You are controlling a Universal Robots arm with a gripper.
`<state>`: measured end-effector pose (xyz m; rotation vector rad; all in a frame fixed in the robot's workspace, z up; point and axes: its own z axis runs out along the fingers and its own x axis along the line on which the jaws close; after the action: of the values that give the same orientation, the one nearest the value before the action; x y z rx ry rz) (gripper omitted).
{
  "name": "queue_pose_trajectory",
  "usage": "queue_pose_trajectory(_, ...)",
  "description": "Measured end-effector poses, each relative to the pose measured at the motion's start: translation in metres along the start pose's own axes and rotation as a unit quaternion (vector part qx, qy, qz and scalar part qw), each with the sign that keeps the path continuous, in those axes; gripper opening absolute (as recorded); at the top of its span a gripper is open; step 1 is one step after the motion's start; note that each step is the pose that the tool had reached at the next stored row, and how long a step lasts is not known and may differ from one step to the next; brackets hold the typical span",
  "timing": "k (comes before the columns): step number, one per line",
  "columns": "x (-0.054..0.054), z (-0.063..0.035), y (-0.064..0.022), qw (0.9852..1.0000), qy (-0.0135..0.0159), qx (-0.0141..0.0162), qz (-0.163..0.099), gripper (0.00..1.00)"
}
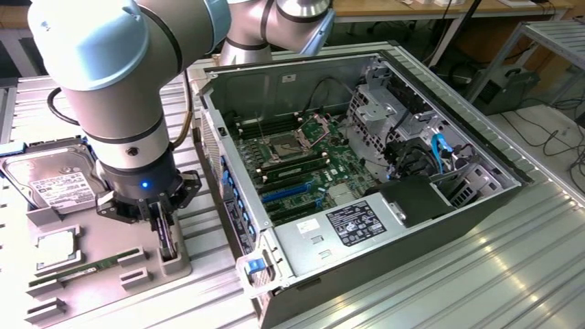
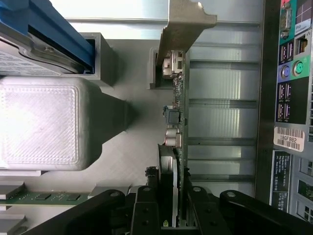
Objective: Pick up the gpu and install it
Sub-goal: 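Pick up the gpu and move the gpu toward the slot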
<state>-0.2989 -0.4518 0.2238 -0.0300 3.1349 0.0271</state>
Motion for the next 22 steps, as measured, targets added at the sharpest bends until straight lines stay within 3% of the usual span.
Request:
queue_pose_trajectory(13, 0.0, -0.0026, 0.0, 1.0, 0.0, 0.0, 0.0, 0.27)
queue_pose_trajectory(22, 0.0, -0.0249, 0.0004, 1.0, 0.0, 0.0, 0.0, 0.27)
